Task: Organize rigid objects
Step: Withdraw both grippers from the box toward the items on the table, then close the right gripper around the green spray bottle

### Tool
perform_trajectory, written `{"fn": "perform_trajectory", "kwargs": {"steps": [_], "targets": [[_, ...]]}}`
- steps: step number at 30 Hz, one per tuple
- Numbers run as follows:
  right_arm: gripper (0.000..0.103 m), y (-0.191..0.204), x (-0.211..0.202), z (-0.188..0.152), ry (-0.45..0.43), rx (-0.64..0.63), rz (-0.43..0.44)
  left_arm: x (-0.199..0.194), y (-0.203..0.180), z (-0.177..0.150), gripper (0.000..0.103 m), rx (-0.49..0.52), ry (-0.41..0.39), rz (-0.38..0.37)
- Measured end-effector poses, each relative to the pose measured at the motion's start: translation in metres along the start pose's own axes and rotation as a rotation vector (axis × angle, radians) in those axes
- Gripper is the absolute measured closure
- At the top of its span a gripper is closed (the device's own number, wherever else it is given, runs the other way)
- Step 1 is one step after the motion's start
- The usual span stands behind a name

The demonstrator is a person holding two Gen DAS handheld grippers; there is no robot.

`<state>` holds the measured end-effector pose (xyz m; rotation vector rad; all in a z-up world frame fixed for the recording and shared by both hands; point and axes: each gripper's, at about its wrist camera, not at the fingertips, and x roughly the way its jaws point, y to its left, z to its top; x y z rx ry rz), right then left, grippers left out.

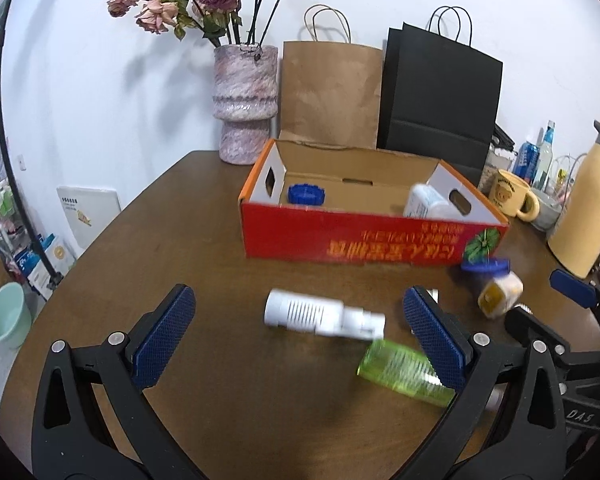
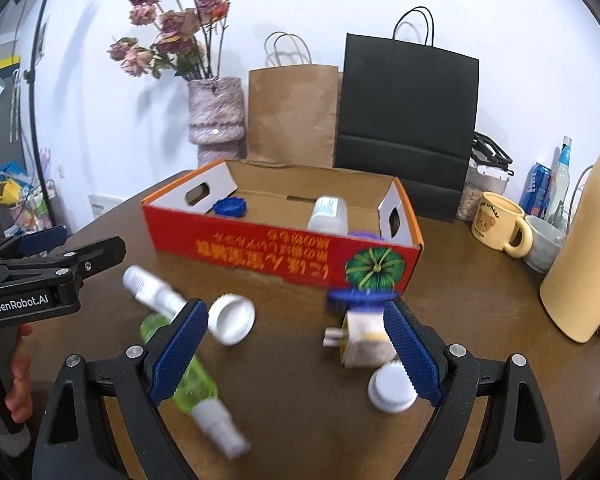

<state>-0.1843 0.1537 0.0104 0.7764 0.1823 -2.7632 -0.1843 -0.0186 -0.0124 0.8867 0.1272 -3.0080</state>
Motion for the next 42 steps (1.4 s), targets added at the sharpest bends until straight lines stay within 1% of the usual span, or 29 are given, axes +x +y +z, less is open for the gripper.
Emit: {"fn": "perform_trajectory", "kwargs": {"steps": [3,6,9,12,16,19,25,32,36,42], "targets": [[0.01,0.0,-0.006,-0.008,0.02,0.001,0.036,-0.006,0.001,-0.013,0.0,0.009,0.015,0.031],[0.01,0.002,-0.009,-0.016,0.046,-0.023,0.076,-0.014,-0.003,-0.025,0.0,0.05,0.011,0.041],[0.01,0.009,-0.013,-0.025,0.067,-0.098,0.115,-0.02,-0.006,-0.034,0.0,0.087,0.005,0.028],[0.01,0.013,-0.014,-0.032,0.085,-0.145,0.141,-0.02,-0.011,-0.039,0.0,0.128,0.029,0.01],[0.01,0.016,-0.01,-0.037,0.121,-0.164,0.177,-0.022,0.003,-0.041,0.0,0.076,0.037,0.013],[0.01,0.018,-0.008,-0.04,0.136,-0.17,0.183,-0.022,0.01,-0.042,0.0,0.048,0.05,0.017],[0.01,0.018,-0.001,-0.039,0.159,-0.161,0.2,-0.019,0.007,-0.043,0.0,0.06,0.067,0.002],[0.01,0.031,0.015,-0.034,0.189,-0.201,0.2,-0.016,0.008,-0.046,0.0,0.077,0.112,-0.056],[0.01,0.039,0.024,-0.032,0.204,-0.224,0.191,-0.016,0.01,-0.046,0.0,0.085,0.118,-0.056],[0.01,0.046,0.039,-0.029,0.24,-0.242,0.208,-0.016,0.018,-0.044,0.0,0.081,0.119,-0.043]]}}
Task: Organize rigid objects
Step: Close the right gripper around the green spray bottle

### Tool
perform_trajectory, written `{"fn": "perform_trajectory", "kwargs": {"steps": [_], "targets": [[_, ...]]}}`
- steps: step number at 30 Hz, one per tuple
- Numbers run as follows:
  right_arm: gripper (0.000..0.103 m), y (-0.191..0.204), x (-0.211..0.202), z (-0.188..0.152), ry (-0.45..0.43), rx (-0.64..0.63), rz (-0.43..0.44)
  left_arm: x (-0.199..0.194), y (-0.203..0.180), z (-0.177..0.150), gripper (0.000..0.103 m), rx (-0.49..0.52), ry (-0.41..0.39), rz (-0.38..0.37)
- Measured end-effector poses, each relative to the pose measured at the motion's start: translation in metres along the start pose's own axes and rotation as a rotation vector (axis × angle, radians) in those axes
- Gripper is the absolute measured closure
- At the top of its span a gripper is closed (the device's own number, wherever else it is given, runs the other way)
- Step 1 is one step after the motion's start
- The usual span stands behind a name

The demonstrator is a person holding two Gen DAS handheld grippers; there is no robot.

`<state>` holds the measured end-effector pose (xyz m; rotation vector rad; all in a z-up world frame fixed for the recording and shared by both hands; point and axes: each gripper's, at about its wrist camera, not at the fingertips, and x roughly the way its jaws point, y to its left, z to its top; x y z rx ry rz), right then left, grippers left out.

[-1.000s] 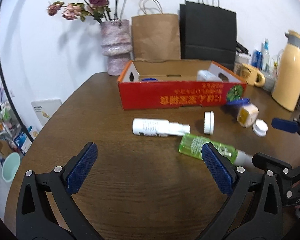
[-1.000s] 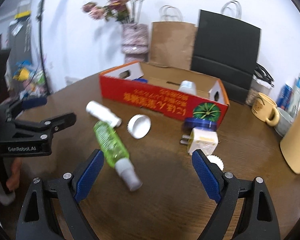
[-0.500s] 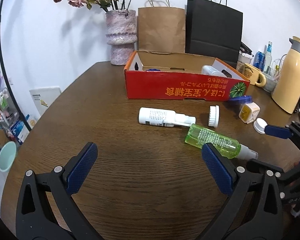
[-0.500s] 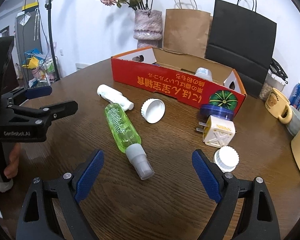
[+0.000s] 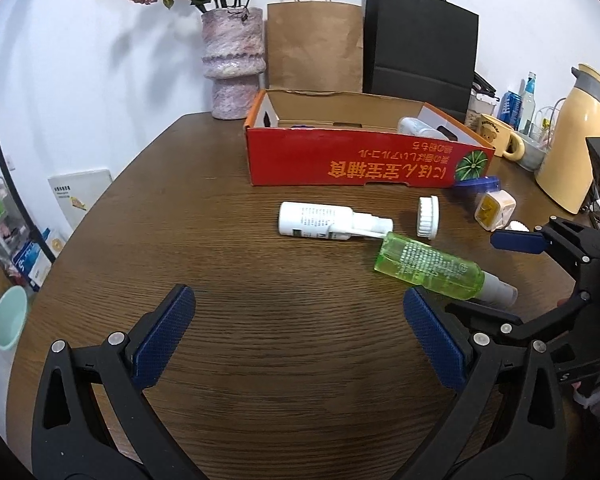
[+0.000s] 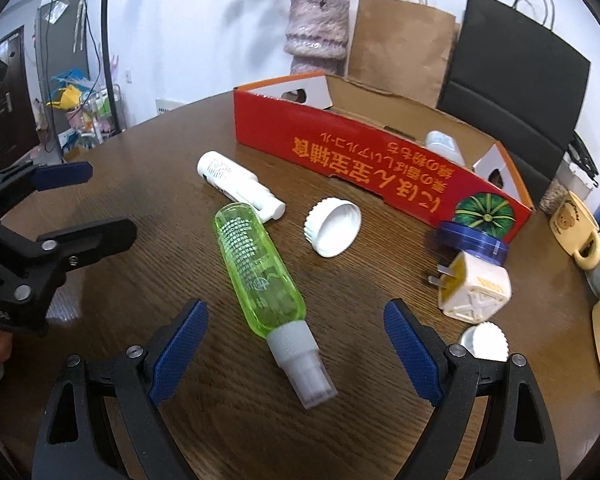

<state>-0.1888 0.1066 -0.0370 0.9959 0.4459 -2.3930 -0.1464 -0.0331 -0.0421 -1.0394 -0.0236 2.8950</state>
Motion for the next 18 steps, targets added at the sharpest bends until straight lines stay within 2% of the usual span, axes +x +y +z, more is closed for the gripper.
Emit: {"fn": "perform_trajectory", "kwargs": {"steps": [4,5,10,12,14,18], "targets": [[0.01,0.004,0.008,0.006,0.011,-0.019,0.009,-0.001,0.004,0.001,0.0,-0.01,-0.001,-0.002],[0.013,0.005,0.012,0.008,0.018,-0.025,0.012,-0.002,0.005,0.001,0.0,-0.011,-0.002,-0.004],[0.039,0.006,0.03,0.017,0.062,-0.035,0.041,-0.002,0.012,0.002,0.0,-0.031,-0.003,0.001],[0.061,0.008,0.031,0.019,0.057,-0.048,0.072,-0.002,0.013,0.003,0.0,-0.036,-0.003,-0.001],[0.067,0.012,0.031,0.018,0.054,-0.065,0.071,-0.001,0.013,0.003,0.0,-0.037,-0.001,-0.001],[0.067,0.017,0.025,0.016,0.029,-0.086,0.043,-0.001,0.013,0.003,0.0,-0.035,0.002,-0.004]]}}
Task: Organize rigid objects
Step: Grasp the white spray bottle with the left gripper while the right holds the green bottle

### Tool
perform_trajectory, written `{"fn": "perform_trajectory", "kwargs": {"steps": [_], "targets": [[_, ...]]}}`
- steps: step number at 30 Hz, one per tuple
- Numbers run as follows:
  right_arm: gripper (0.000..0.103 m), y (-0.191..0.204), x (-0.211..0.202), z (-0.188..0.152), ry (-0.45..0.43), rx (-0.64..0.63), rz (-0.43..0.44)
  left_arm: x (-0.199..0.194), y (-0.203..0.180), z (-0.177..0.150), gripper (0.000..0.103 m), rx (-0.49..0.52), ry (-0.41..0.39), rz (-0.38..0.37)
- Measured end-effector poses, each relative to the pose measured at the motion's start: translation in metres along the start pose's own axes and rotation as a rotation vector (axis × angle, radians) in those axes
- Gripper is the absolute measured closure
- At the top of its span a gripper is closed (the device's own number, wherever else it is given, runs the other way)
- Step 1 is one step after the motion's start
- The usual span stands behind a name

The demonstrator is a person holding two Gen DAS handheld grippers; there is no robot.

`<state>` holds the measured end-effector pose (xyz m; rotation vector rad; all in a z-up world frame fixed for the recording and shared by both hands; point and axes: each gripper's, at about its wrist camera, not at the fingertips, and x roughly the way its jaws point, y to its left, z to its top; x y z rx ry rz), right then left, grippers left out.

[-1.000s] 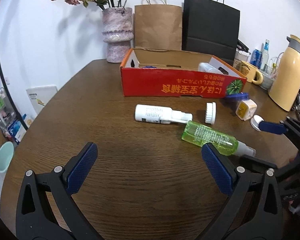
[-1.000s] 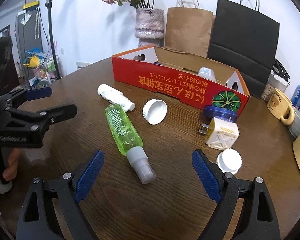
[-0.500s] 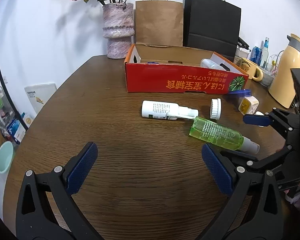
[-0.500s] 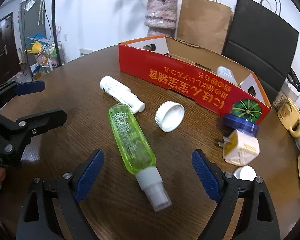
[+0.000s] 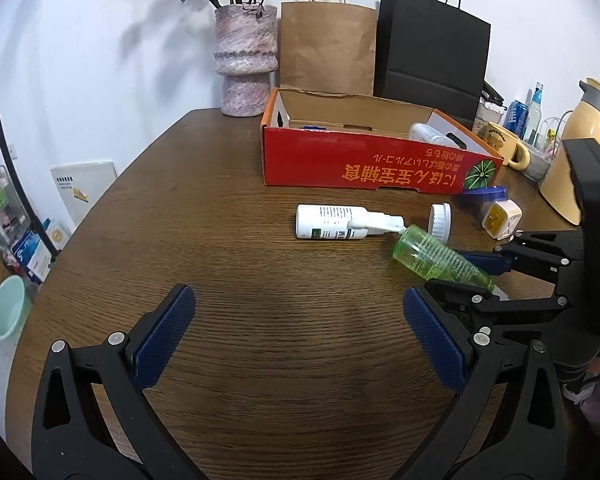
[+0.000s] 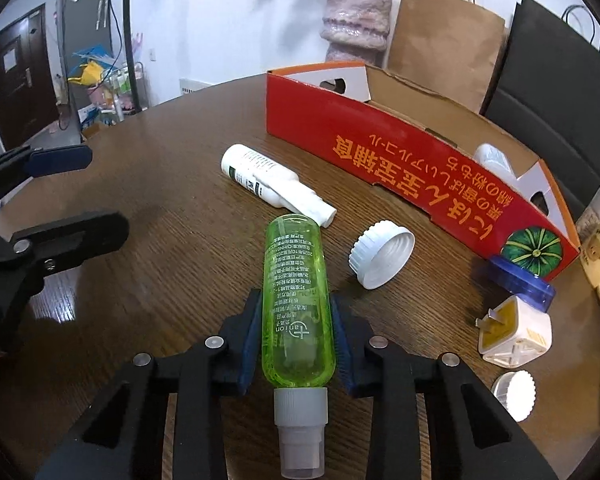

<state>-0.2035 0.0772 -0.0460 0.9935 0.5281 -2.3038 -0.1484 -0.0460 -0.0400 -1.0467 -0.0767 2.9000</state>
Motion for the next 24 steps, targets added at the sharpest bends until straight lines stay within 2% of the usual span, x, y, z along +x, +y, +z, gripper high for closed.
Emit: {"fn": "perform_trajectory", "kwargs": {"steps": [14,24], "targets": [[0.068,-0.009,-0.033,-0.006,-0.127,0.116,-0.095,0.0,0.003,0.002,0.0,-0.024,0.0,-0.003],[0.068,-0.048,-0.069,-0.015,-0.211,0.283,-0.169,0.008,0.003,0.005,0.0,-0.041,0.02,0.034]]}}
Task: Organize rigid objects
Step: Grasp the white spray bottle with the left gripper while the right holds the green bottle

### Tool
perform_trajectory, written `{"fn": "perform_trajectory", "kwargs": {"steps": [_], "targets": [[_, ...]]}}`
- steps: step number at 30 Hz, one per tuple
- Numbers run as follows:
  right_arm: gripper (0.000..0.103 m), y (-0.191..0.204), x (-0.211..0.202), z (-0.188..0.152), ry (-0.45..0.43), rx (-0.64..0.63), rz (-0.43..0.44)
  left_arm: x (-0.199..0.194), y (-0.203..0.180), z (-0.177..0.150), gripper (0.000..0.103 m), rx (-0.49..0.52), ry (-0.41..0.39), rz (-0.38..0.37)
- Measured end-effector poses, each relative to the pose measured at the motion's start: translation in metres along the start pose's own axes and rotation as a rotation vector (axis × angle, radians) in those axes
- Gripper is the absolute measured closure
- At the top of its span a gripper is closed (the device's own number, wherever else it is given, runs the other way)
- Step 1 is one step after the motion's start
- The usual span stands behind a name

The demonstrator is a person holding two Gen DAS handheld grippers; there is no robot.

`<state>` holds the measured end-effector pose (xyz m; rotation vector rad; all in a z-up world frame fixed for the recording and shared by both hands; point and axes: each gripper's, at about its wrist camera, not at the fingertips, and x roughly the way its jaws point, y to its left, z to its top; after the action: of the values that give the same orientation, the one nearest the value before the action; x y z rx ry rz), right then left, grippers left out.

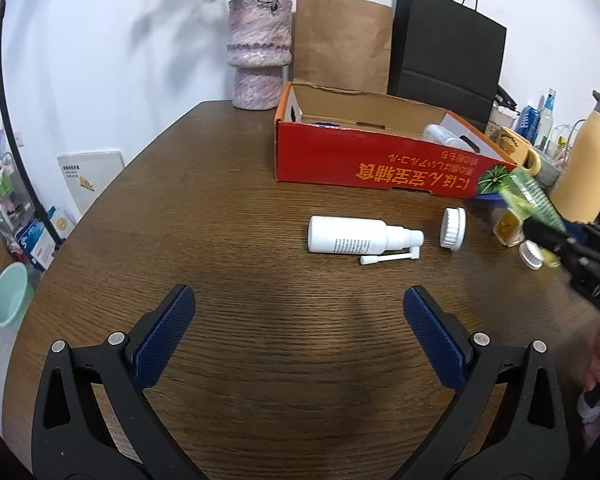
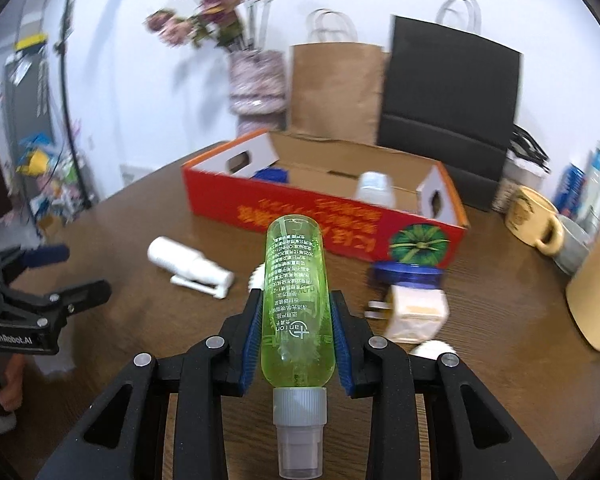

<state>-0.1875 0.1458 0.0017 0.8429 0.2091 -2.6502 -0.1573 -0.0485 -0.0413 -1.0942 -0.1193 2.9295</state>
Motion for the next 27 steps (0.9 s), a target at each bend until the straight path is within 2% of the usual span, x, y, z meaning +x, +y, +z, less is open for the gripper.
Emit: {"fn": "perform_trajectory", "kwargs": {"steps": [9,27], "targets": [[0.068,-0.021,0.0,0.002,-0.001,0.06,-0.024,0.009,-0.013,0.006,0.0,0.008,0.013,-0.001],[0.068,-0.042,0.004,0.0,0.011,0.13,-0.045,0.054,-0.058,0.028,0.0,0.048,0.1,-0.029]]}}
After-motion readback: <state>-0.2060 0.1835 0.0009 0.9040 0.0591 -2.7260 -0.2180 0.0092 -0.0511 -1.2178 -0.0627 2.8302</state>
